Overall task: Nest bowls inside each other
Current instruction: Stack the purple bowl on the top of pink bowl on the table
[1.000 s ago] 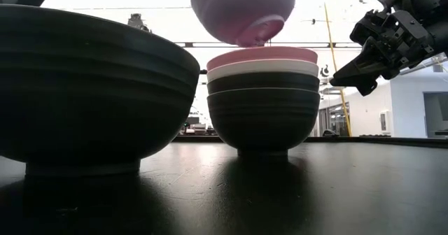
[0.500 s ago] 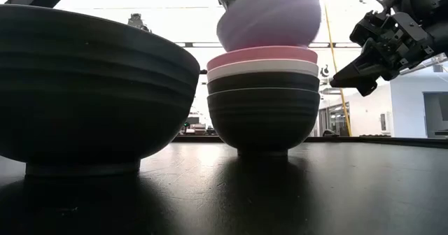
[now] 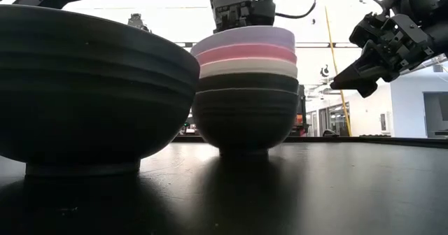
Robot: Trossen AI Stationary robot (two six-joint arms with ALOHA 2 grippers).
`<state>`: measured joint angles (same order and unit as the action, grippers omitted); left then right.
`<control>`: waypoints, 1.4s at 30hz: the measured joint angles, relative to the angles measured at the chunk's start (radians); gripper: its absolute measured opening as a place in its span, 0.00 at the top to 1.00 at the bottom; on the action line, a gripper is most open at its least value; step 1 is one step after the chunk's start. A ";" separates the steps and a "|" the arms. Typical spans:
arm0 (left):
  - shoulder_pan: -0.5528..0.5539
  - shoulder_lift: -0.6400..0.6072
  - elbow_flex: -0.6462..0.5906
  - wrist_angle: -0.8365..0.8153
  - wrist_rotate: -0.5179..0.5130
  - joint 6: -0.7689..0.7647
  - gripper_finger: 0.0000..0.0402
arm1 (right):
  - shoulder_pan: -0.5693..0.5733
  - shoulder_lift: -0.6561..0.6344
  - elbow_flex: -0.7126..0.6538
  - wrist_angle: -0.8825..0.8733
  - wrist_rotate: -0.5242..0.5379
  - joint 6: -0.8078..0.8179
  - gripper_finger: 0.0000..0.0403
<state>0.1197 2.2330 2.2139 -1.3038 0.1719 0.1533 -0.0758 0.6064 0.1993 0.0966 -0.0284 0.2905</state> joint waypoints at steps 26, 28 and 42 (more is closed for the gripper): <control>-0.024 0.006 0.000 -0.056 0.034 -0.009 0.99 | 0.000 0.000 0.000 -0.011 0.000 0.001 0.76; -0.028 0.016 0.000 -0.055 0.034 -0.009 0.99 | 0.000 0.000 0.000 -0.011 0.000 0.002 0.76; -0.043 0.071 0.004 -0.056 0.017 -0.029 0.99 | 0.000 0.000 0.001 -0.021 -0.002 0.003 0.76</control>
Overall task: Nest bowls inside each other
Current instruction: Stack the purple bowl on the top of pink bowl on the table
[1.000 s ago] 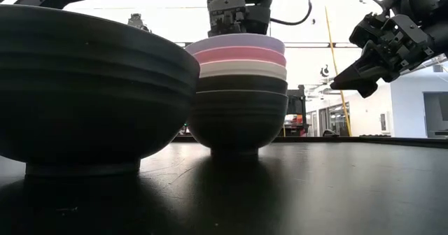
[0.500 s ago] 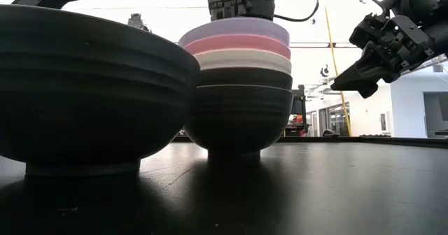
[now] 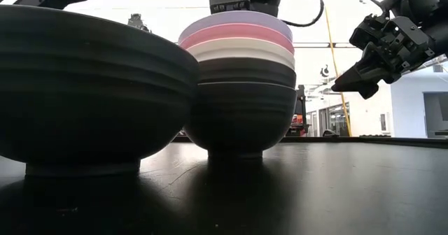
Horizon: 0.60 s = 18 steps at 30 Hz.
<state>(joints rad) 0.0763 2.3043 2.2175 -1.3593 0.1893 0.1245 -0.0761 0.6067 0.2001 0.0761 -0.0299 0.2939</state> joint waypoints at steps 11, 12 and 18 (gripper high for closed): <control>-0.067 0.000 -0.001 -0.003 -0.107 -0.032 0.99 | 0.000 0.000 0.000 0.001 0.000 0.000 0.76; -0.071 0.000 -0.001 -0.003 -0.108 -0.035 0.99 | 0.000 0.000 0.000 0.001 0.000 0.000 0.76; -0.086 0.000 -0.002 0.000 -0.170 -0.052 0.99 | 0.000 0.000 0.000 0.001 0.000 0.000 0.76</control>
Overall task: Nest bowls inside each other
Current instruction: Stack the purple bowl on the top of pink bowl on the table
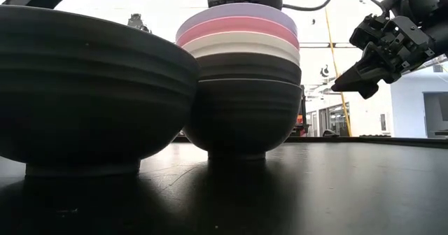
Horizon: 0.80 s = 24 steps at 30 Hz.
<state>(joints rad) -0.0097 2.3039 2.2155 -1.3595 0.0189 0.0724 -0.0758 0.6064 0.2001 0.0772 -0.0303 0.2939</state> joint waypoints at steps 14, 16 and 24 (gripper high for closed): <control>0.024 -0.001 -0.002 0.032 -0.130 -0.019 0.99 | 0.000 0.000 0.000 -0.012 0.000 0.000 0.76; 0.035 -0.001 -0.002 0.034 -0.117 -0.012 0.99 | 0.000 0.000 0.000 -0.019 0.000 0.000 0.76; 0.038 -0.001 -0.001 0.027 -0.116 -0.011 0.99 | 0.000 0.000 0.000 -0.023 0.000 0.000 0.76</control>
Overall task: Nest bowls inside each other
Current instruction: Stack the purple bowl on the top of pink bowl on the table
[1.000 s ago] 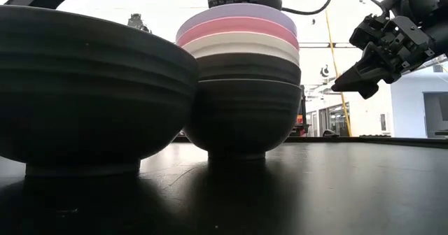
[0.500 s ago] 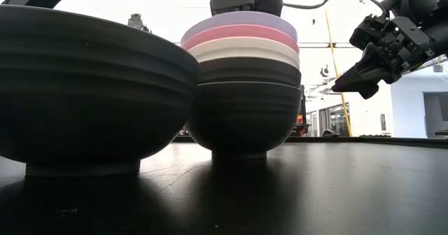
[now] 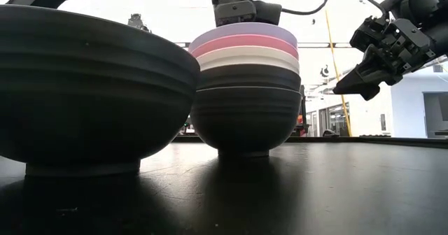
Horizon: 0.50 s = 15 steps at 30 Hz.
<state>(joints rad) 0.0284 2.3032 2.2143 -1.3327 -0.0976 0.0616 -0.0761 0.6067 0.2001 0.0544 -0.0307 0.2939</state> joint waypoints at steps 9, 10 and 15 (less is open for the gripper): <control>-0.004 0.005 -0.003 0.023 -0.052 0.015 0.81 | 0.000 0.000 0.000 0.000 0.000 0.005 0.76; -0.004 0.009 -0.004 0.023 -0.057 0.015 0.76 | 0.000 0.000 0.000 0.000 0.000 0.005 0.76; -0.013 0.017 -0.010 0.015 -0.047 0.008 0.56 | 0.000 0.000 0.000 0.000 0.000 0.005 0.76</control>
<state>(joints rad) 0.0159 2.3203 2.2047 -1.3177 -0.1441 0.0693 -0.0757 0.6066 0.2001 0.0548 -0.0307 0.2985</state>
